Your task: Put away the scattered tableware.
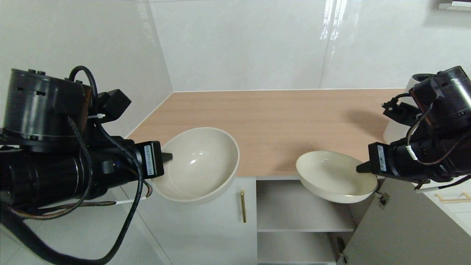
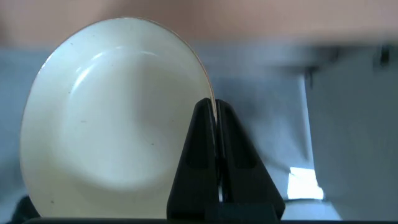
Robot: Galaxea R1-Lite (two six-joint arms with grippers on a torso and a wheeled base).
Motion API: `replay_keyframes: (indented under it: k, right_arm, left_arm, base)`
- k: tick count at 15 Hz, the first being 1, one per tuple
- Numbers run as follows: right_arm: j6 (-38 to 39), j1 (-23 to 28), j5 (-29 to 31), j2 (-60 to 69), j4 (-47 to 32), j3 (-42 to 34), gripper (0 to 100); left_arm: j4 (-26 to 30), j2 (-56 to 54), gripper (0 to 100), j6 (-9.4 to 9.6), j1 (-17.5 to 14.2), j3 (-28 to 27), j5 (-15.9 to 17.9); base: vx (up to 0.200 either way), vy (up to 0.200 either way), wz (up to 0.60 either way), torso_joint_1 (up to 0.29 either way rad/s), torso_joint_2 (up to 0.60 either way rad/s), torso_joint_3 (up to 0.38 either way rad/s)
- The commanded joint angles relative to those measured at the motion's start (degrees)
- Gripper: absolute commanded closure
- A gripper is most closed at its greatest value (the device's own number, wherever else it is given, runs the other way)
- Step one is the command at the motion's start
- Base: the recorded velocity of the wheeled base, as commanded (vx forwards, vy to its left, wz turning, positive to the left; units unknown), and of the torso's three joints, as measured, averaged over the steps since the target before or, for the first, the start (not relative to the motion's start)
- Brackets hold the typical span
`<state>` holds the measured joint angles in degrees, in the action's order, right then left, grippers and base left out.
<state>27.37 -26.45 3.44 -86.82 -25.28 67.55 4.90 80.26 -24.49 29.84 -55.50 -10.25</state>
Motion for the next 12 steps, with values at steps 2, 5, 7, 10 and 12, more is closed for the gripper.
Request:
replay_keyframes:
  k: [2, 5, 7, 10, 12]
  right_arm:
    - [0.05, 0.00, 0.08, 2.71, 0.94, -3.92, 100]
    - [-0.12, 0.26, 0.43, 2.18, 2.52, -5.85, 100]
    - [-0.21, 0.88, 0.43, 1.13, 4.28, -6.55, 100]
    - [-0.21, 0.88, 0.52, 0.07, 6.04, -7.43, 100]
    - [-0.21, 0.88, 0.52, -0.37, 6.30, -7.61, 100]
  left_arm:
    - [0.02, -0.55, 100, -0.21, -0.05, 1.71, 0.14]
    - [0.02, 0.60, 100, -0.12, -0.05, 2.07, 1.46]
    - [0.02, 1.04, 100, -0.12, -0.05, 2.15, 1.90]
    - [0.02, 1.21, 100, -0.12, -0.05, 2.15, 1.90]
    - [0.02, 1.83, 100, -0.12, -0.05, 2.15, 1.99]
  base:
    - [-0.200, 0.000, 0.00, -0.005, 0.00, 0.005]
    - [-0.067, 0.000, 0.00, -0.006, 0.00, 0.002]
    - [0.000, 0.000, 0.00, 0.000, 0.00, 0.000]
    - [0.000, 0.000, 0.00, 0.000, 0.00, 0.000]
    - [0.000, 0.000, 0.00, 0.000, 0.00, 0.000]
